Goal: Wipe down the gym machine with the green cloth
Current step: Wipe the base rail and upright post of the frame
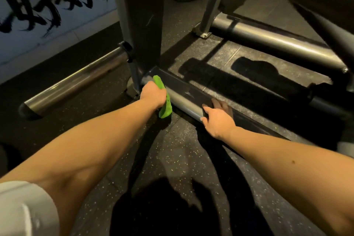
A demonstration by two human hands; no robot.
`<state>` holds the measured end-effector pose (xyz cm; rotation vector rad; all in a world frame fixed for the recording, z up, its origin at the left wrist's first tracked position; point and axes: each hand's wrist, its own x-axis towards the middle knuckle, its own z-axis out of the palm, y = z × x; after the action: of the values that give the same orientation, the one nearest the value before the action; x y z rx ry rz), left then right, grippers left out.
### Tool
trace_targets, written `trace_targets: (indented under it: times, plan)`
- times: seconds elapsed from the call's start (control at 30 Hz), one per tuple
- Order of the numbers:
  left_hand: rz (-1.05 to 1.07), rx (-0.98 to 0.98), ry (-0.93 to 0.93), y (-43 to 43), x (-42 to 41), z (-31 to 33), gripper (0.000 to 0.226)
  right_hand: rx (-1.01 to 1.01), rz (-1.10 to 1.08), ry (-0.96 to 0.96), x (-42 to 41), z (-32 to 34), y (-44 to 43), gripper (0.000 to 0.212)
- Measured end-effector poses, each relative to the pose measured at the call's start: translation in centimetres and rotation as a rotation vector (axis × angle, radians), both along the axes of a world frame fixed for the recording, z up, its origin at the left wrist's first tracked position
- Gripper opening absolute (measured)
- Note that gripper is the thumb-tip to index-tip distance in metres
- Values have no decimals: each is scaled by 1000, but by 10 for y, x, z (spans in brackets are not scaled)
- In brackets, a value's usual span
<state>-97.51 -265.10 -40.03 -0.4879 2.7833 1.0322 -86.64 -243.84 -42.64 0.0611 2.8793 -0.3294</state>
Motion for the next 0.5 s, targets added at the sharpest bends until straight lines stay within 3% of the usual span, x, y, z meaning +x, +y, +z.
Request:
trace_targets:
  times: [0.2, 0.27, 0.37, 0.5]
  plan:
    - [-6, -128, 253, 3, -26, 9, 30, 82, 35, 23, -3, -8, 5, 55]
    - [-151, -212, 323, 8, -28, 0, 28, 90, 35, 20, -3, -10, 4, 55]
    - [-493, -392, 273, 20, -21, -24, 42, 85, 15, 21, -2, -9, 2, 57]
    - [-574, -715, 410, 24, -24, -33, 39, 79, 7, 57, -1, -8, 2, 59]
